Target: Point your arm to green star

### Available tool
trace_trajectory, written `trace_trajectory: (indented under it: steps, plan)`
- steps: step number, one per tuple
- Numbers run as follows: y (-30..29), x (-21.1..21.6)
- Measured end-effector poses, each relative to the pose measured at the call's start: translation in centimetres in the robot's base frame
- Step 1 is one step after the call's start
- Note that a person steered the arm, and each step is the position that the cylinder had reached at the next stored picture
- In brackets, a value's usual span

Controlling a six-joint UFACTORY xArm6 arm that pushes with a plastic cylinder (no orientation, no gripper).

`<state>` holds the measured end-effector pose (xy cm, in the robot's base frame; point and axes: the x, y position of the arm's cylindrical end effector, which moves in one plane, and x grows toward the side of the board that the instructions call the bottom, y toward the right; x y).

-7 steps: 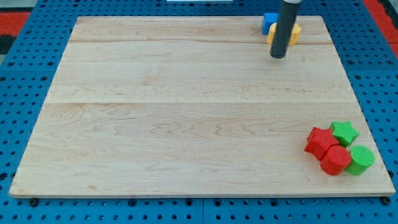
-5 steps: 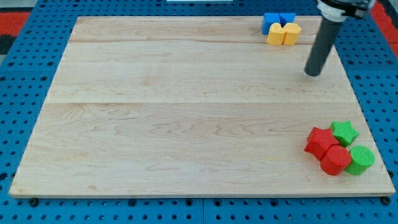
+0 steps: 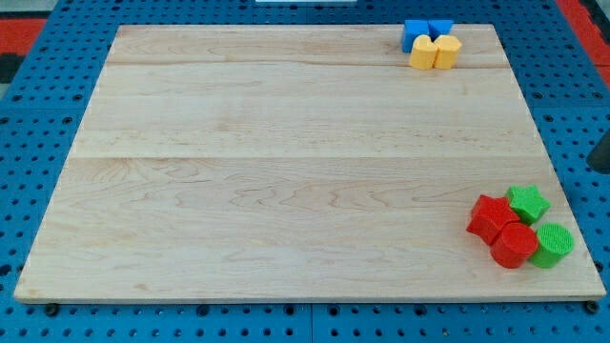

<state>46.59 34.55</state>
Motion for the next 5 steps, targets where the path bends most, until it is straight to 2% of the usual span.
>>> trace_trajectory:
  steps: [2, 3, 4, 5]
  plan:
    - [-1.7, 6.2]
    - [-4.2, 7.5]
    - [-9.0, 7.5]
    - [-11.2, 7.5]
